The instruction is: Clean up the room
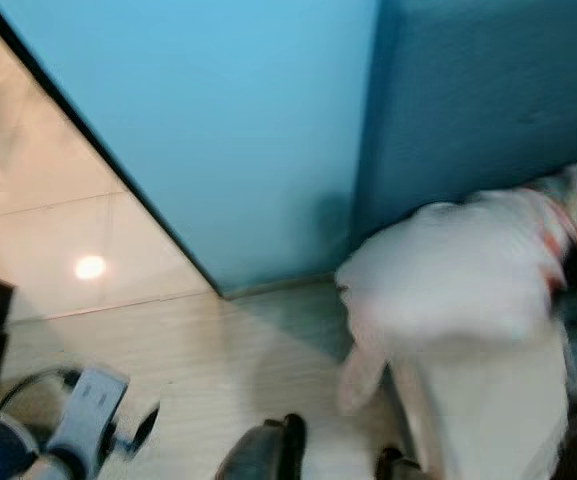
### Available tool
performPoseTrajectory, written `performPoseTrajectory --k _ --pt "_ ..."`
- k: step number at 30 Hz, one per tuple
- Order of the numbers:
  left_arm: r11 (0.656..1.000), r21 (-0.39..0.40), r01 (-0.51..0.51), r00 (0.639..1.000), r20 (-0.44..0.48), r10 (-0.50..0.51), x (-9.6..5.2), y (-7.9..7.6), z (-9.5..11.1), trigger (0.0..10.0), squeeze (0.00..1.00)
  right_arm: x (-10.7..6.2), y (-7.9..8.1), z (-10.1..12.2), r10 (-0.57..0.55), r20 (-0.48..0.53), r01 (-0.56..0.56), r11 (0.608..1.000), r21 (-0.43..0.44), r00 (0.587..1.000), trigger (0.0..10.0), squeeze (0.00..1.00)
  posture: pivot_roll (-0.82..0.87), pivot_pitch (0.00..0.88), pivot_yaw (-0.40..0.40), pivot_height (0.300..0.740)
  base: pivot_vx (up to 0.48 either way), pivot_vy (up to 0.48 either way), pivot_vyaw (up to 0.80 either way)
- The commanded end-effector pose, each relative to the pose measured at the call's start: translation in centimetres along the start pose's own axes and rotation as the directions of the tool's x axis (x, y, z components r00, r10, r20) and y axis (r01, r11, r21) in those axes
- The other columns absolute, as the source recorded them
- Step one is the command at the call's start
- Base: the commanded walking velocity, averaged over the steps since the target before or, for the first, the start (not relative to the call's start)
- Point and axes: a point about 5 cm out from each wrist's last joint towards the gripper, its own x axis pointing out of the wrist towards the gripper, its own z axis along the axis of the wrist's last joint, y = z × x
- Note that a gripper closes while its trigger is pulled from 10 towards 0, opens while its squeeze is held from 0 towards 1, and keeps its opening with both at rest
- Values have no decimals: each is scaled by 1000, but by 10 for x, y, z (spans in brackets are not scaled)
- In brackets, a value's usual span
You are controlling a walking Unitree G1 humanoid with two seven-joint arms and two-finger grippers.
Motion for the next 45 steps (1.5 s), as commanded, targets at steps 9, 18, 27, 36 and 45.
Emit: performPoseTrajectory --k 9,18,27,36,45 --pt "996 -38 87 996 42 -85 19 -14 30 10000 0 -3 -16 49 -72 148 89 990 -106 986 10000 1000 383 433 258 724 0 0 0" --pt "979 -160 125 987 116 -107 62 -35 51 10000 0 -3 -16 134 -223 357 374 814 -444 907 10000 1000 247 275 161 724 0 0 0" --pt "955 -232 187 973 177 -147 109 -59 70 10000 0 -23 -60 90 -569 72 471 594 -652 819 10000 1000 101 110 77 724 0 0 0" --pt "944 -310 116 985 157 -70 140 -52 84 10000 0 15 30 4 -116 -166 -1 819 -574 979 10000 0 29 0 49 724 0 0 0" --pt "889 -453 70 988 154 0 153 -40 87 10000 0 -7 115 -93 264 -487 -462 816 -348 833 10000 0 14 0 21 704 0 0 0"
